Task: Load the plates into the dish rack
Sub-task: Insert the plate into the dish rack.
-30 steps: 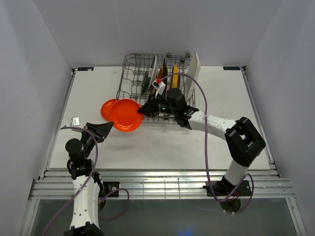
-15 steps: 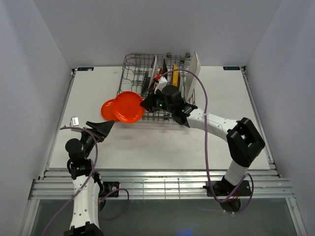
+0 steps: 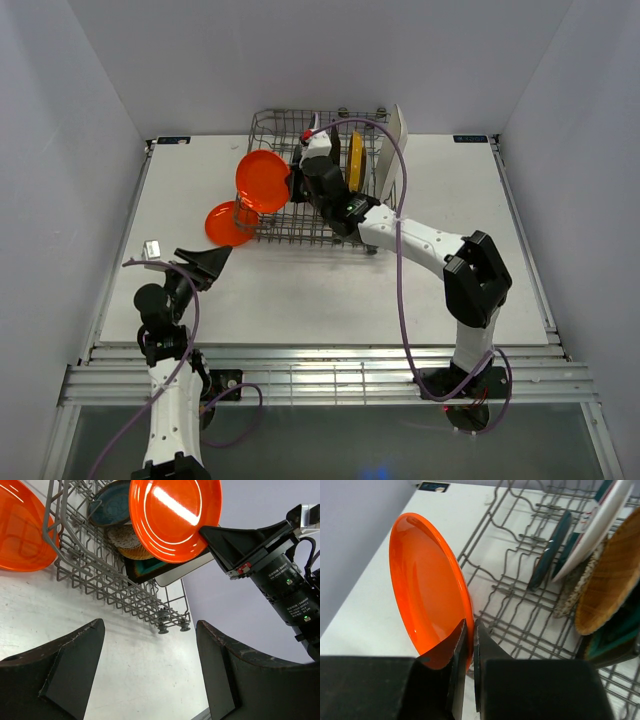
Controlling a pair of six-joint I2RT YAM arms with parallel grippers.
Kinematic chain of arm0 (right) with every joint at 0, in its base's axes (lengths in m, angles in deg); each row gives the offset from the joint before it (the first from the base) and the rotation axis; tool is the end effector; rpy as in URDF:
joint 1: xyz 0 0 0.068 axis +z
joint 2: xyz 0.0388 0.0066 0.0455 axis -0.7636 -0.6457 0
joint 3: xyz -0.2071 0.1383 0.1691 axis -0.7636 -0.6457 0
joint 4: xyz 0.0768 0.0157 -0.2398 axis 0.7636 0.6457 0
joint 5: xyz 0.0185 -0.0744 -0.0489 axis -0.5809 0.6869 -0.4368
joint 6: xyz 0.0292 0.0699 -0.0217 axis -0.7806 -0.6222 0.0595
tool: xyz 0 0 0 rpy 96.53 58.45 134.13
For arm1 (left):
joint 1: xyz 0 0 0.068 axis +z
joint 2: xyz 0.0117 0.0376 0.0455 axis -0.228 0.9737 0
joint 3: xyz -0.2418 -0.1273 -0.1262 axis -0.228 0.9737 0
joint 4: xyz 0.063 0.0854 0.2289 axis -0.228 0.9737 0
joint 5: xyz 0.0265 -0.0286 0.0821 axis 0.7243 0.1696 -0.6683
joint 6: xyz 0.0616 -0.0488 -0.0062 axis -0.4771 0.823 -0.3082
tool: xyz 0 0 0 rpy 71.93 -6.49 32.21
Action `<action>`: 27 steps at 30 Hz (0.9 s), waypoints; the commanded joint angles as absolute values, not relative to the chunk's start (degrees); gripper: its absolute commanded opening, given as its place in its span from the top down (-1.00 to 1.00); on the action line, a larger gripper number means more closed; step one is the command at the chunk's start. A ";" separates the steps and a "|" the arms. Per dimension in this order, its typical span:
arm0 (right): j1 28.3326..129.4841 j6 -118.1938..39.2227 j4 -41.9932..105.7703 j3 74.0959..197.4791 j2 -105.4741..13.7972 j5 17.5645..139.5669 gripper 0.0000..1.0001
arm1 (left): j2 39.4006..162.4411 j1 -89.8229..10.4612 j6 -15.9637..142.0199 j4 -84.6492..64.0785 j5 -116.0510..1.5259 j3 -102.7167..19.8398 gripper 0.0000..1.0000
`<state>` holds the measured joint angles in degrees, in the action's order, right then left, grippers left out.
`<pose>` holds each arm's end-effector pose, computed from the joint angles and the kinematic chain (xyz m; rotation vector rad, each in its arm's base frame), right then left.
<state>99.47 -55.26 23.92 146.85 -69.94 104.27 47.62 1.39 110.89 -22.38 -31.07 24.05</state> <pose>0.3230 0.3482 0.3519 -0.1912 1.7890 0.6366 0.1266 -0.0066 0.2163 -0.5841 1.5943 -1.0726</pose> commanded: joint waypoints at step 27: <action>106.47 -37.08 16.75 174.51 -91.67 152.82 0.84 | 49.86 1.76 109.54 -21.72 -38.18 25.37 -0.66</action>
<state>106.07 -40.97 27.50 172.90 -91.98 145.56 48.67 1.39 110.45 -21.72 -34.63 25.52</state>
